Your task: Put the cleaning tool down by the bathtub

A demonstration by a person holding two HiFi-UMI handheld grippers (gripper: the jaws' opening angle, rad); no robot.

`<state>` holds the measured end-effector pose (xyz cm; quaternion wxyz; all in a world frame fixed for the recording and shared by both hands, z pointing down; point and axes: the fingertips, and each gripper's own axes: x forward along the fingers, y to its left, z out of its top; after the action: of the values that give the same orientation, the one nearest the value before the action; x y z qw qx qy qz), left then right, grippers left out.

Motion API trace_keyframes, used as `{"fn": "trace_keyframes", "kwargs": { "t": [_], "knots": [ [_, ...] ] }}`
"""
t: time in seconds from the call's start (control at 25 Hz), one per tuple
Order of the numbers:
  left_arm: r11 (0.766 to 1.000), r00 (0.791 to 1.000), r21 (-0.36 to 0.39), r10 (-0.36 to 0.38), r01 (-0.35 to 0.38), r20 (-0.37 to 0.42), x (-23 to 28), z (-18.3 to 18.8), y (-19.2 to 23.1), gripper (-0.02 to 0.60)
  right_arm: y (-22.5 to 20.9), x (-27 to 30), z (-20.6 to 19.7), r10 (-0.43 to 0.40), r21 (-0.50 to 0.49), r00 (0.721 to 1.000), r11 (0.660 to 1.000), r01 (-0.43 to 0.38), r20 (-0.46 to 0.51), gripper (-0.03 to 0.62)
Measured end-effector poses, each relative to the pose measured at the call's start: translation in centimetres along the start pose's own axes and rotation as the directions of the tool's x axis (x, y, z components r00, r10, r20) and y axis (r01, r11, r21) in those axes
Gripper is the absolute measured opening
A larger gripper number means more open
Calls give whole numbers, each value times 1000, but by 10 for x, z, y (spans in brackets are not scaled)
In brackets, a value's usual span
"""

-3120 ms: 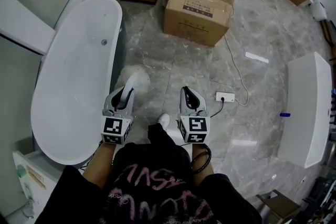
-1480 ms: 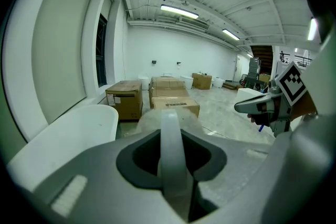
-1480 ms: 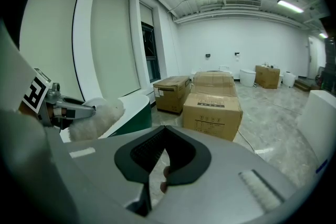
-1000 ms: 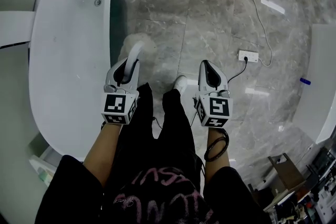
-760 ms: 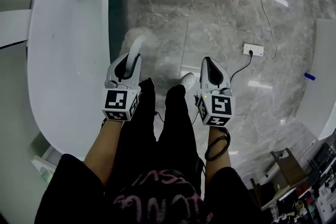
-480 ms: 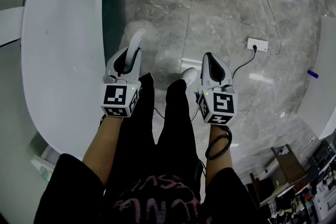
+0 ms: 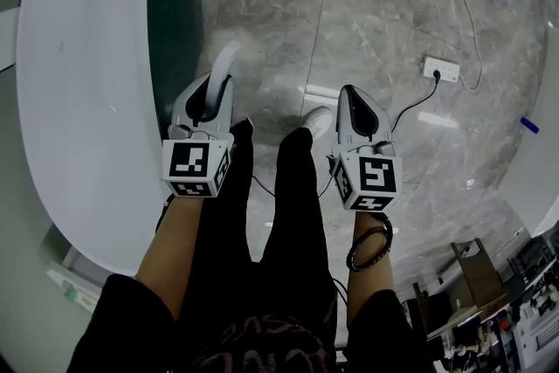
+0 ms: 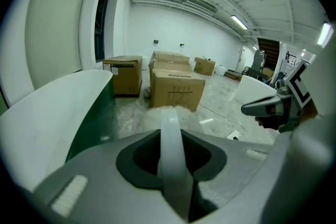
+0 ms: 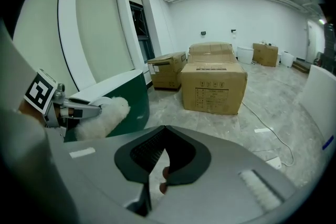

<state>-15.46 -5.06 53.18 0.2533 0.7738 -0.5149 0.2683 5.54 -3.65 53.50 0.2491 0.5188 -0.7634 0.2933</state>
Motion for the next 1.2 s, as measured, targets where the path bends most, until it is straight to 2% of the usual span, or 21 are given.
{"fn": "trace_keyframes", "kwargs": {
  "t": [0.28, 0.76, 0.92, 1.2],
  "knots": [
    [1000, 1000, -4, 2, -2, -23, 27, -30, 2, 81, -1, 27, -26, 18, -1, 999, 1000, -18, -27, 25],
    [1000, 997, 17, 5, -4, -75, 85, -86, 11, 81, -16, 82, -86, 34, 52, 996, 998, -30, -78, 25],
    [1000, 994, 12, -3, 4, -107, 104, -111, 9, 81, -26, 98, -107, 27, 86, 996, 996, -20, -90, 25],
    [1000, 985, 21, -9, 13, -172, 136, -163, 13, 81, -31, 125, -142, 50, 71, 991, 997, -42, -124, 25]
  ]
}}
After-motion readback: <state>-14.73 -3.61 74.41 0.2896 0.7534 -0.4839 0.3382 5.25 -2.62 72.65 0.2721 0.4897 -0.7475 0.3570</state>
